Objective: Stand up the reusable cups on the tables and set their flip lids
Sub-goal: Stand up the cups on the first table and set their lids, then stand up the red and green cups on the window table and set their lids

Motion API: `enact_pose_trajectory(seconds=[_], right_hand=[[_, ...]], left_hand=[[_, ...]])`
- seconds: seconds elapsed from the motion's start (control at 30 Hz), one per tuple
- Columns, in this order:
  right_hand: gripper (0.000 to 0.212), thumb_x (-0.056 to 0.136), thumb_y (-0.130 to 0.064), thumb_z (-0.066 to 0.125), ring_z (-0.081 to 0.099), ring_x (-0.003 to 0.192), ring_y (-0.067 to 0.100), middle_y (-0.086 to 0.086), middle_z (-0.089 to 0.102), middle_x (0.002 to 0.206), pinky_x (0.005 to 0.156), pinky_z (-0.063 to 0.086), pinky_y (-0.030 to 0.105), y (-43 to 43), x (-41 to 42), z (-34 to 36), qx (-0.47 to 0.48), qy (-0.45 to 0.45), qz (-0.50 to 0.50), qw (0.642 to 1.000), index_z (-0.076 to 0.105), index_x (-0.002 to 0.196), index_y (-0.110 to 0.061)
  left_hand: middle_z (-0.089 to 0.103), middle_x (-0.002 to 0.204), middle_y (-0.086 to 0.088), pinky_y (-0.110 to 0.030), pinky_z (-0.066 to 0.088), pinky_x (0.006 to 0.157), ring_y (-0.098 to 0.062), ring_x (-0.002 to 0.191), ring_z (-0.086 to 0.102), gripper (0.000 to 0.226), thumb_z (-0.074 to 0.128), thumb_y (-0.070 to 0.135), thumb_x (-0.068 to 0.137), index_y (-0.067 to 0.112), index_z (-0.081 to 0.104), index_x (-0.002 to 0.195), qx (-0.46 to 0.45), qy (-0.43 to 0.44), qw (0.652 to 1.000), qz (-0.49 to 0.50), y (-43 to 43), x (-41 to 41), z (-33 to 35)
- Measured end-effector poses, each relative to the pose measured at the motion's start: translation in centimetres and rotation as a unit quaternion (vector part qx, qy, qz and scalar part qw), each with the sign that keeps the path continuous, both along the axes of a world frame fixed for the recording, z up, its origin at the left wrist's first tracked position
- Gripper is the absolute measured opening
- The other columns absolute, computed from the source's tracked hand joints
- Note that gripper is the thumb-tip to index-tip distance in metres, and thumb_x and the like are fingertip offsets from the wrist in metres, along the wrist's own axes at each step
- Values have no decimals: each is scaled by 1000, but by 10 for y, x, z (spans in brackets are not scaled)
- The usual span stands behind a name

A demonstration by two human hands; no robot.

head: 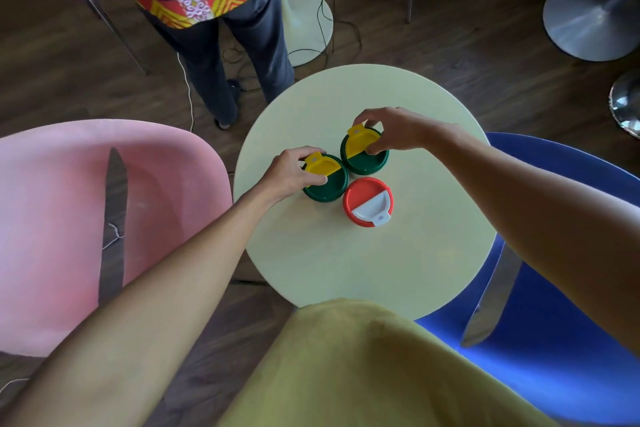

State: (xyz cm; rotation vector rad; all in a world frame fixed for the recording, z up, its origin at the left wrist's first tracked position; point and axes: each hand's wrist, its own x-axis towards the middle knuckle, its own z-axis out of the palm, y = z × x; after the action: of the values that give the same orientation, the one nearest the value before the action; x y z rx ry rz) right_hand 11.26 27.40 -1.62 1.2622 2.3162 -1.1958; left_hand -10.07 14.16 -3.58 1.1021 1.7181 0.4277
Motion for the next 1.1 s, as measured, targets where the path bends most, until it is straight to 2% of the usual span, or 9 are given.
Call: enact_pose_trajectory(seconds=[0.13,0.23,0.3,0.43,0.6,0.77,0.93,1.0,1.1], right_hand=[[61,83,-18,72,54,109,27,11,52,139,90,47,40,-3,-1,-1,0,-13,-7,1000,44,138,-26],[62,84,-15,70,53,118,33,14,52,137,94,47,42,-10,0,-1,20,-13,-25,999,44,139,-24],[63,84,-18,70,50,122,33,15,52,136,96,44,41,-17,1,-2,27,-2,-52,998,43,140,-24],[49,87,-29,65,53,118,30,10,56,130,92,48,41,-35,13,3,93,36,-166,981,50,134,-23],[35,89,-25,61,60,105,25,6,65,116,82,47,33,-72,48,19,152,65,-308,937,60,123,-18],[34,89,-23,61,61,104,23,4,66,114,87,50,35,-122,91,44,161,69,-414,893,61,122,-18],[35,86,-25,58,61,108,22,2,67,116,88,51,37,-187,140,68,196,42,-525,827,62,121,-20],[36,86,-25,58,61,109,22,2,67,118,89,50,35,-218,164,77,204,35,-573,793,62,122,-19],[38,82,-29,57,62,107,25,2,68,114,91,52,42,-266,202,91,212,34,-642,736,62,119,-23]], left_hand=[[65,119,1,-36,52,96,-21,114,59,53,79,25,76,26,62,126,-3,-25,1000,-2,-2,1,-1],[60,125,1,-31,47,94,-17,114,56,54,71,42,84,23,57,132,1,-11,1000,19,-3,4,4],[62,125,-2,-32,46,95,-20,113,57,49,64,46,88,20,58,130,28,29,998,52,-2,7,8],[66,119,-4,-33,47,90,-23,112,59,30,58,29,92,16,64,119,124,158,978,56,2,17,25],[68,114,-6,-38,49,89,-27,108,60,25,58,17,92,14,67,116,211,226,949,-65,6,53,52],[66,117,-8,-38,49,88,-32,110,58,32,56,16,88,15,66,118,220,230,931,-180,10,108,73],[66,122,-8,-38,47,95,-31,116,58,36,57,20,87,17,64,123,247,207,899,-298,1,167,92],[67,121,-8,-41,47,98,-31,116,58,38,56,22,87,19,63,125,260,197,881,-343,-10,199,101],[67,122,-7,-41,47,97,-32,113,60,38,54,23,89,21,62,127,282,177,849,-411,-32,251,117]])
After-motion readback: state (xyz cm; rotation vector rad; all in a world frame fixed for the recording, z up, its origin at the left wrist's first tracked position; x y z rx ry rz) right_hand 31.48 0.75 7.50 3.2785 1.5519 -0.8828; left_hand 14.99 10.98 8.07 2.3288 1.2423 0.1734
